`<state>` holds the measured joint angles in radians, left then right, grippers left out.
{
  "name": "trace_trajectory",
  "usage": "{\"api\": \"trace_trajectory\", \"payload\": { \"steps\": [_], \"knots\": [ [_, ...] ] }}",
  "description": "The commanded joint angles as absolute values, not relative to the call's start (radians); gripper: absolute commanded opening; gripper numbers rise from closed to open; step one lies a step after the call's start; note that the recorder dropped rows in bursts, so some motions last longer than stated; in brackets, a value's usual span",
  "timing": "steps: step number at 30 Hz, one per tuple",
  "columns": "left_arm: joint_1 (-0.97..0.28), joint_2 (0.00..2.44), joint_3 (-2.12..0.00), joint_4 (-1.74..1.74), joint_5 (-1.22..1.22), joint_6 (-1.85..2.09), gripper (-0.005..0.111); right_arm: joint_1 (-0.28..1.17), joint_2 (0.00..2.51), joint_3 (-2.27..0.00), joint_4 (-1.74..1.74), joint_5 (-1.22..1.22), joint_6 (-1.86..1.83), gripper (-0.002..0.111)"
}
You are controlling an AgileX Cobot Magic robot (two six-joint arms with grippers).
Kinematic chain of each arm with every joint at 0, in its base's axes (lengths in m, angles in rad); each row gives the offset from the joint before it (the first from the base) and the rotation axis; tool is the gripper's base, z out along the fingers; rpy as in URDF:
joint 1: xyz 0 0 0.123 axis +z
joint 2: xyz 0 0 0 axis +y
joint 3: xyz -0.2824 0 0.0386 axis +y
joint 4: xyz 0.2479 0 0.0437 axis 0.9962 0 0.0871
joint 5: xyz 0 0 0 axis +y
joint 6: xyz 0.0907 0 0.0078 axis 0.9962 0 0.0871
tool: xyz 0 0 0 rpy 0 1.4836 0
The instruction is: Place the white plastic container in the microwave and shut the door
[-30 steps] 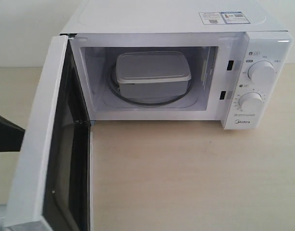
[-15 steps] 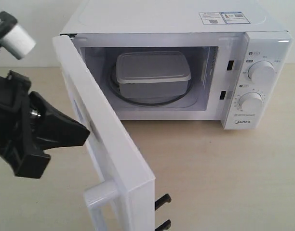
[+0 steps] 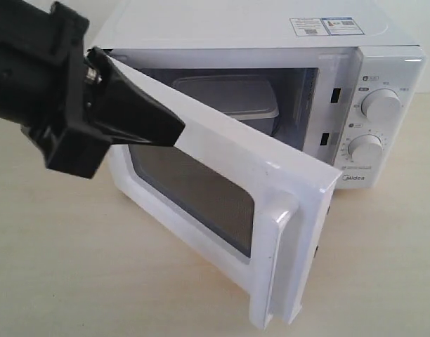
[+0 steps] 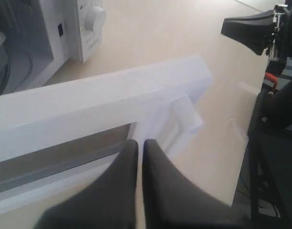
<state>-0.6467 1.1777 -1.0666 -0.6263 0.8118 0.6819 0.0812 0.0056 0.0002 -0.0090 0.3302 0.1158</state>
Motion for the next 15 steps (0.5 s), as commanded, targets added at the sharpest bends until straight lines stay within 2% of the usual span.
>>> {"api": "trace_trajectory", "payload": {
  "steps": [1, 5, 6, 11, 13, 15],
  "knots": [
    [-0.649, 1.083, -1.082, -0.608, 0.826, 0.669, 0.004, 0.079, 0.000, 0.000, 0.102, 0.132, 0.190, 0.000],
    [-0.649, 1.007, -1.082, -0.602, 0.808, 0.659, 0.004, 0.079, 0.000, 0.000, 0.651, -0.284, 0.606, 0.000],
    [-0.649, 1.001, -1.082, -0.602, 0.805, 0.651, 0.004, 0.079, 0.000, 0.000, 0.673, -0.376, 0.689, 0.000],
    [-0.649, 0.998, -1.082, -0.602, 0.816, 0.621, 0.004, 0.079, 0.000, 0.000, 0.683, -0.682, 0.655, 0.000],
    [-0.649, 0.998, -1.082, -0.602, 0.819, 0.617, 0.004, 0.079, 0.000, 0.000, 0.639, -0.706, 0.638, 0.000],
    [-0.649, 0.998, -1.082, -0.604, 0.819, 0.617, 0.004, 0.079, 0.000, -0.035, 0.491, -0.610, 0.575, 0.000]
  ]
}}
